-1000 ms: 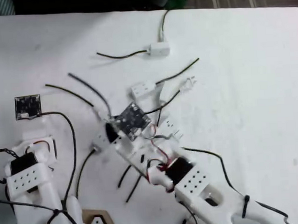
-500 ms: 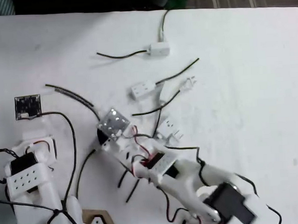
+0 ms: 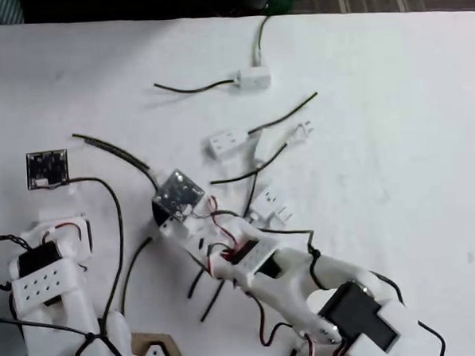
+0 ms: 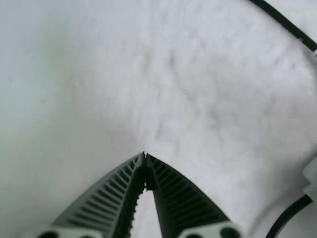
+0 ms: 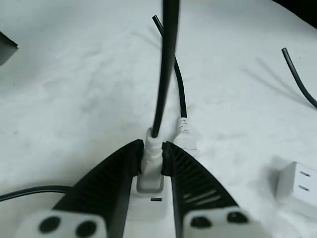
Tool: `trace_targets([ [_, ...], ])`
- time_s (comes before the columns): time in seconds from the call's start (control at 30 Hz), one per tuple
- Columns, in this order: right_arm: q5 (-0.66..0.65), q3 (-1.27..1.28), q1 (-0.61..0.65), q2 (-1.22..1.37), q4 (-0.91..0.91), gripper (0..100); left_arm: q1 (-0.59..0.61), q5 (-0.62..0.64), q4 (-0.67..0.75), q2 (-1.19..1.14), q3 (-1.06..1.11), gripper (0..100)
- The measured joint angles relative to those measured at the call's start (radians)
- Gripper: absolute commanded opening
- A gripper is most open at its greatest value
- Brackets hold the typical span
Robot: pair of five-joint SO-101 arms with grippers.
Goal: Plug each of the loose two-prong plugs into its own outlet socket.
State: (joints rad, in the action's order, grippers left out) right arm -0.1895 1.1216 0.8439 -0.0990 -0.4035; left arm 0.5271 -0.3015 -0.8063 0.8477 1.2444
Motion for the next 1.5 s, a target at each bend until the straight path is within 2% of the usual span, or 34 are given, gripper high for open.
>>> trace_targets([
  [0.7,-0.003,-0.026,-0.015,0.075,-0.005,1.7,0.0,0.0,0.0,0.0,0.0,3],
  [0.9,-0.002,-0.043,-0.021,0.064,0.107,1.7,0.0,0.0,0.0,0.0,0.0,3],
  [1.3,-0.009,-0.12,-0.029,-0.021,0.474,2.2,0.0,0.0,0.0,0.0,0.0,3],
  [1.5,-0.009,-0.13,-0.029,-0.028,0.516,14.7,0.0,0.0,0.0,0.0,0.0,3],
])
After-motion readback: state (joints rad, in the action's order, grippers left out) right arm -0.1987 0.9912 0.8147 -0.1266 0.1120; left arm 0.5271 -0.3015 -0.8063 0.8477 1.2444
